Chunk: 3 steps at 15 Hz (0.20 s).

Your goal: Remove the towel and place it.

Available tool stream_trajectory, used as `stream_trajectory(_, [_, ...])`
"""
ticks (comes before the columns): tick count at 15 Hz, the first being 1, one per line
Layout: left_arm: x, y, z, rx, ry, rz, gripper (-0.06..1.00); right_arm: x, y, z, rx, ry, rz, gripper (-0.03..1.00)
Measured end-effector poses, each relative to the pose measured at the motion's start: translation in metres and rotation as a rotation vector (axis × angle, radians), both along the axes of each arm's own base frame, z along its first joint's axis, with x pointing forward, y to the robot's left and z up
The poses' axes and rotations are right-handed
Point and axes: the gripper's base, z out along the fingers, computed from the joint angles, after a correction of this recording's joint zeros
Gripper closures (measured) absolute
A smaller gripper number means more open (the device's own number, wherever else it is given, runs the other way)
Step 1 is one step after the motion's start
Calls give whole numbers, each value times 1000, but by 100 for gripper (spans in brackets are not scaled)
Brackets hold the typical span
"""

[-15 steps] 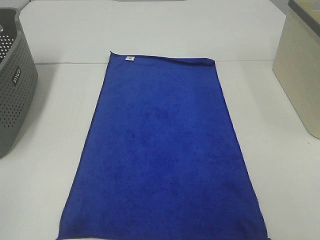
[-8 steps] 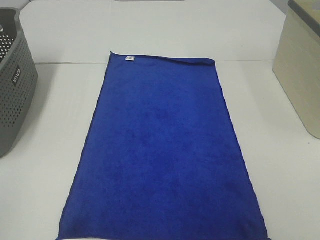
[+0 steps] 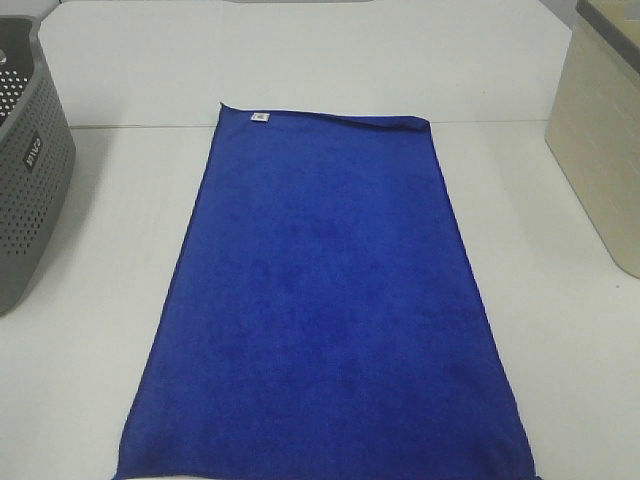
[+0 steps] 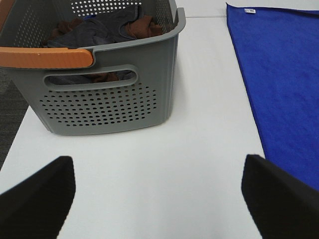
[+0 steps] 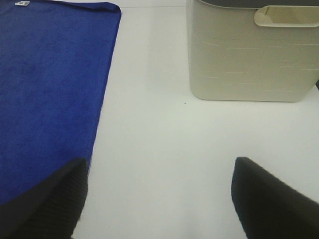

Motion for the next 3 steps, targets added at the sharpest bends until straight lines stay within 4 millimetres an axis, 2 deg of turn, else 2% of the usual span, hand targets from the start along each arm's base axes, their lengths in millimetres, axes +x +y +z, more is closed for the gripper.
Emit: stream_trajectory(3, [0, -3, 0, -30, 1, -11, 11, 0, 0, 0, 0, 0, 0, 19])
